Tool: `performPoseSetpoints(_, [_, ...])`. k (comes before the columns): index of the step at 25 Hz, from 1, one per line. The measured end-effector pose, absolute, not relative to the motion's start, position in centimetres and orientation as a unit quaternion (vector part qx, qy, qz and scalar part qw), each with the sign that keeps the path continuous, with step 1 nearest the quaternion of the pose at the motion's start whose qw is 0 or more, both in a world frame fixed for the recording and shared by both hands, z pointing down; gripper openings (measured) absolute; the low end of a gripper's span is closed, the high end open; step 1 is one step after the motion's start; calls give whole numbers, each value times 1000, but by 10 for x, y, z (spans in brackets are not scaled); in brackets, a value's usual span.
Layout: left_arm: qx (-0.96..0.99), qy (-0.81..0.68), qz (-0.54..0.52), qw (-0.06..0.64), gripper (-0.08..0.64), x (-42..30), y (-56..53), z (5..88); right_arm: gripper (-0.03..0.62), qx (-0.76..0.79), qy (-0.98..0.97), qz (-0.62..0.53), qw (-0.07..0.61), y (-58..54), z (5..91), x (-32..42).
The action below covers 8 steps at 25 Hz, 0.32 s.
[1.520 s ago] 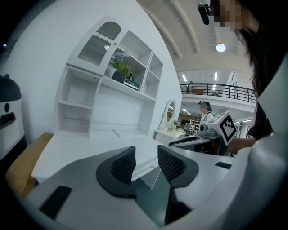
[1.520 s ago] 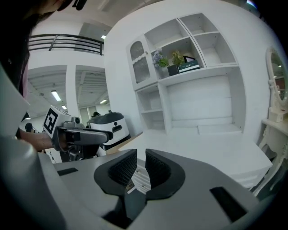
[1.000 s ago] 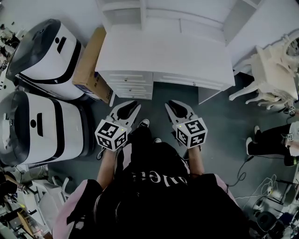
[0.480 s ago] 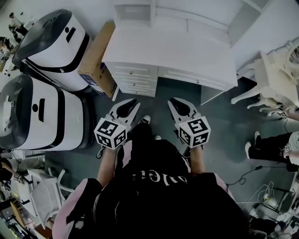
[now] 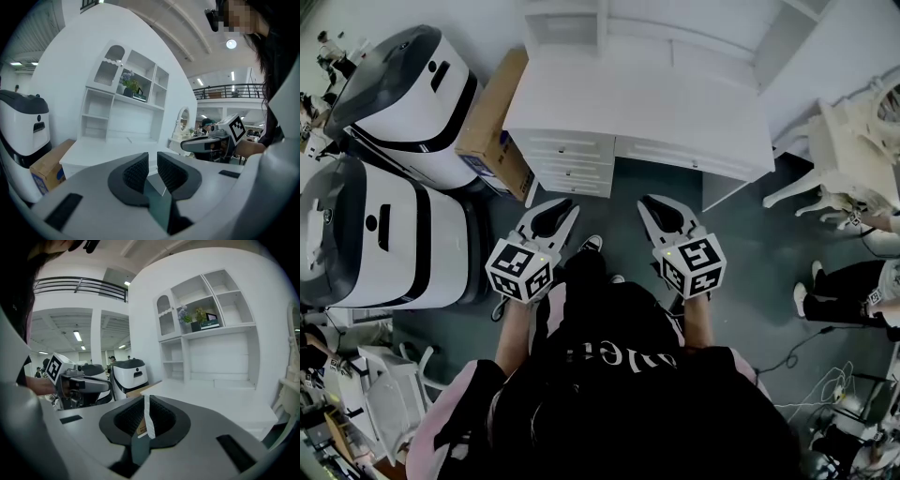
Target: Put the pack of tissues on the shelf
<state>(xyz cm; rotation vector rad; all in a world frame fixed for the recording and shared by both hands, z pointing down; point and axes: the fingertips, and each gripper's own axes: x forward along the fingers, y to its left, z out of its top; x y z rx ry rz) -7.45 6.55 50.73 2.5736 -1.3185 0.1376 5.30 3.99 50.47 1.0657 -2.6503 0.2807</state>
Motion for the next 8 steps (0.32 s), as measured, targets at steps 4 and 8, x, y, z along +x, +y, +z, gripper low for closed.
performPoseSetpoints(4, [885, -450, 47, 112, 67, -74, 64, 499, 67, 368, -916, 91, 131, 39, 498, 54])
performPoseSetpoints(8, [885, -450, 48, 106, 67, -72, 61, 495, 67, 367, -917, 87, 129, 38, 495, 55])
